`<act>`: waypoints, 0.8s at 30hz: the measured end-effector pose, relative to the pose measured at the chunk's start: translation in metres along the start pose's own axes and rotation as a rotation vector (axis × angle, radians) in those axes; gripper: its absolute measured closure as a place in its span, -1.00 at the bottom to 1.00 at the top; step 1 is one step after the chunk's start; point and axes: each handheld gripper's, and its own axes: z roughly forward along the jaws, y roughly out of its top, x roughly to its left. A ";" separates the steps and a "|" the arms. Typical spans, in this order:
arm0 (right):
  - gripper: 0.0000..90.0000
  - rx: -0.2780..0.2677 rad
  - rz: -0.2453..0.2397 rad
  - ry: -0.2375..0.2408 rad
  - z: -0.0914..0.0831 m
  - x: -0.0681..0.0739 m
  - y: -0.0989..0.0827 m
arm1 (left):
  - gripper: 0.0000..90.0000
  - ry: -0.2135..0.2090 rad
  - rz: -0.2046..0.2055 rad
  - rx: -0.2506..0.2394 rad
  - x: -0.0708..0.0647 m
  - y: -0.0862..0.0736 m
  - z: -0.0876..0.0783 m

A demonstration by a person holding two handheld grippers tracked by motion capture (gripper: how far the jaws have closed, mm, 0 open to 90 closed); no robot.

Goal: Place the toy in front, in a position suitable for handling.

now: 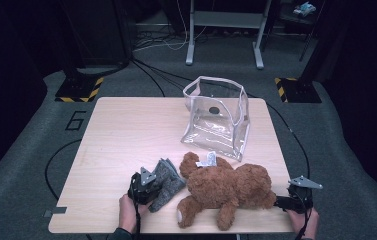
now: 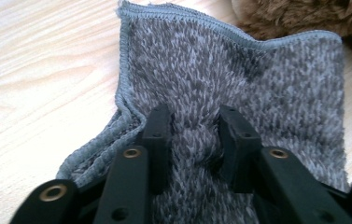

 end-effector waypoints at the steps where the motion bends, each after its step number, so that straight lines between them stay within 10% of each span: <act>1: -0.88 0.000 0.000 -0.001 0.000 0.000 0.000 | 0.54 0.002 0.000 -0.003 0.000 0.000 0.000; 24: -0.88 0.001 -0.002 -0.003 0.000 0.000 0.000 | 0.64 0.066 -0.146 -0.075 0.041 -0.014 -0.045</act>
